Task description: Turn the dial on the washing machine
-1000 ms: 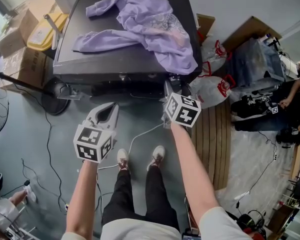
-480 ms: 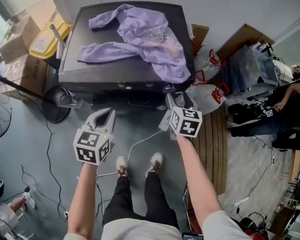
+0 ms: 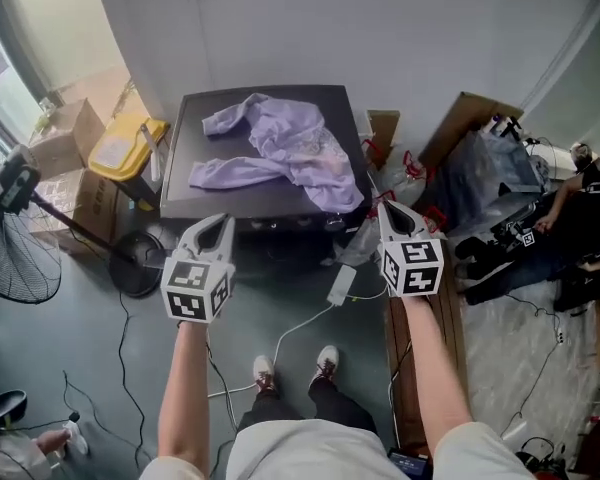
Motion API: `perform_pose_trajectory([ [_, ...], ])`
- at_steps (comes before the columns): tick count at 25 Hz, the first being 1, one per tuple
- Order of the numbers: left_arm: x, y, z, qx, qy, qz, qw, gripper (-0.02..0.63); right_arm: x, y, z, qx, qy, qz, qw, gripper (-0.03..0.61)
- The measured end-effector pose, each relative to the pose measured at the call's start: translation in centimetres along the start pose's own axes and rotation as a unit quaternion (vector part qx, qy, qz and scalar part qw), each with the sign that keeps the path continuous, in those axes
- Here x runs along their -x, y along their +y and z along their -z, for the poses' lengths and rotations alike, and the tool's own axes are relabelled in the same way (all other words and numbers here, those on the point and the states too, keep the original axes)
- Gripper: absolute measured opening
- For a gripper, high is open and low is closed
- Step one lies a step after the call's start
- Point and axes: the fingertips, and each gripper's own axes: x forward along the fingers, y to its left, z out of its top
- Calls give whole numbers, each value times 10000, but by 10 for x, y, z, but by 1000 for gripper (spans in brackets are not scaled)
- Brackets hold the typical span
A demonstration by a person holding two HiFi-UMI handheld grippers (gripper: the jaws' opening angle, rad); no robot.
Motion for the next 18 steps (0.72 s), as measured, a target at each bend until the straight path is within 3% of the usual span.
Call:
perform_pose_trajectory([
  [7, 27, -6, -93, -731, -730, -32, 9946, 14, 57, 5, -96, 373, -852, -162, 9955, 14],
  [12, 51, -23, -144, -1447, -1158, -37, 9827, 14, 94, 17, -150, 747, -1383, -331, 9870, 14],
  [18, 84, -39, -183, -1558, -1586, 31, 9750, 14, 132, 33, -191, 997, -1811, -454, 9773, 14],
])
